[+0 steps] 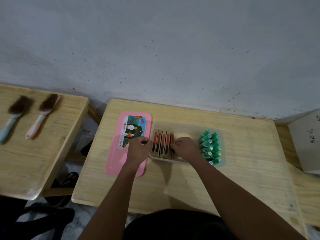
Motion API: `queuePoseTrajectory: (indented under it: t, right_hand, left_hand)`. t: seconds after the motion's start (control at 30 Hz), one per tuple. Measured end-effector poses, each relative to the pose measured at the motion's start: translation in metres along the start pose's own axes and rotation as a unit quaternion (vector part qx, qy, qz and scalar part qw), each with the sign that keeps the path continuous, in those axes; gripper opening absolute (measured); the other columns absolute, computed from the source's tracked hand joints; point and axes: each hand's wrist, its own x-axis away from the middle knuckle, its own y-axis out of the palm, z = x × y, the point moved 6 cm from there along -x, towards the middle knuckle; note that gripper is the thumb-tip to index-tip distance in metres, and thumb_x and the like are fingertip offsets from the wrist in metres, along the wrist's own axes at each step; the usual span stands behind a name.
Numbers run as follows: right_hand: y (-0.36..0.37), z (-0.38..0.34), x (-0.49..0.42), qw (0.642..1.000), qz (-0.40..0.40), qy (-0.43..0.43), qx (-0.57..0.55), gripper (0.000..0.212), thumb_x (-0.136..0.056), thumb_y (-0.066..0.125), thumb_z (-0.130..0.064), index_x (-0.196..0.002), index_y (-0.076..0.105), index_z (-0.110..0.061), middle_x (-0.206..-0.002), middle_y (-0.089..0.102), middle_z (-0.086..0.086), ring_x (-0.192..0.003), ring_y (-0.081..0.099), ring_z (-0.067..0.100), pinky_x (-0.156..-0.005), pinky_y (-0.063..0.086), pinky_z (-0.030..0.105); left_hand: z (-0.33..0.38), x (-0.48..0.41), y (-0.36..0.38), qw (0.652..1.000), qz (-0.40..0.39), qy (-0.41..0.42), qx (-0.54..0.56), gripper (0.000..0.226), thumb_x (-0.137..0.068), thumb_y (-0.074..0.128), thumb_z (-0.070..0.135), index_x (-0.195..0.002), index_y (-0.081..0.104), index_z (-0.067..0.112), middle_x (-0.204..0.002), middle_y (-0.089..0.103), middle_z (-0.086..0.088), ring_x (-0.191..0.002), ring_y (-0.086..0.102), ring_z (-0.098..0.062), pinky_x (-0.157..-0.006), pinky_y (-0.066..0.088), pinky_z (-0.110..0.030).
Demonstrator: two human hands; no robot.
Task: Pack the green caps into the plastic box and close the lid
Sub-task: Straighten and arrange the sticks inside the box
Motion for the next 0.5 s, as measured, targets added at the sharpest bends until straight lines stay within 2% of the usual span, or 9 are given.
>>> queuePoseTrajectory:
  t: [0.07,0.13,0.2,0.27,0.37,0.5]
  right_hand:
    - [0.0064,-0.0014,-0.0018,0.999,-0.03,-0.005,-0.037,0.018,-0.088,0.064,-0.029,-0.099,0.074,-0.019,-0.084,0.067,-0.004,-0.08,0.064,0.014,-0.076,0.051,0.029]
    - [0.0079,-0.0016,-0.0034,0.998,-0.036,-0.006,-0.048,0.019,-0.088,0.064,-0.025,-0.101,0.073,-0.016,-0.089,0.069,-0.001,-0.079,0.062,0.013,-0.072,0.047,0.025]
    - [0.0088,0.0003,-0.0059,0.998,-0.036,-0.003,-0.05,0.014,-0.087,0.065,-0.024,-0.095,0.073,-0.018,-0.091,0.071,0.002,-0.077,0.062,0.013,-0.07,0.046,0.025]
    - [0.0093,0.0016,-0.0069,0.998,-0.039,0.003,-0.051,0.006,-0.085,0.066,-0.023,-0.088,0.071,-0.02,-0.089,0.07,0.001,-0.08,0.063,0.016,-0.074,0.05,0.029]
    - [0.01,0.0019,-0.0073,0.998,-0.047,-0.003,-0.033,0.018,-0.084,0.065,-0.021,-0.091,0.071,-0.006,-0.093,0.072,0.009,-0.088,0.066,0.025,-0.08,0.052,0.035]
    - [0.0092,0.0007,-0.0066,0.998,-0.061,-0.013,-0.03,0.022,-0.083,0.065,-0.016,-0.094,0.07,0.002,-0.095,0.072,0.019,-0.092,0.067,0.033,-0.082,0.052,0.041]
  left_hand:
    - [-0.0002,-0.0002,0.0004,1.0,0.0,0.001,0.002,0.019,-0.092,0.06,0.015,-0.103,0.07,0.003,-0.086,0.066,-0.001,-0.071,0.057,-0.002,-0.06,0.041,-0.012]
    - [-0.0002,0.0003,0.0003,1.0,-0.001,0.001,0.004,0.018,-0.092,0.059,0.014,-0.102,0.07,0.004,-0.085,0.066,0.0,-0.071,0.057,0.0,-0.058,0.039,-0.011]
    - [-0.0005,0.0004,0.0005,1.0,-0.002,0.002,0.007,0.017,-0.092,0.059,0.014,-0.1,0.07,0.004,-0.084,0.065,0.001,-0.069,0.057,0.001,-0.057,0.038,-0.01]
    - [-0.0004,0.0006,0.0008,1.0,-0.003,0.002,0.008,0.017,-0.092,0.059,0.014,-0.1,0.07,0.005,-0.083,0.064,0.002,-0.07,0.056,0.001,-0.058,0.038,-0.01]
    - [-0.0007,0.0001,0.0008,1.0,-0.003,0.001,0.008,0.018,-0.092,0.059,0.015,-0.103,0.069,0.005,-0.084,0.064,0.002,-0.072,0.056,0.001,-0.059,0.039,-0.011]
    - [-0.0009,-0.0002,0.0008,1.0,-0.001,0.004,0.005,0.02,-0.092,0.059,0.015,-0.105,0.07,0.004,-0.085,0.065,0.001,-0.071,0.056,0.001,-0.058,0.038,-0.01]
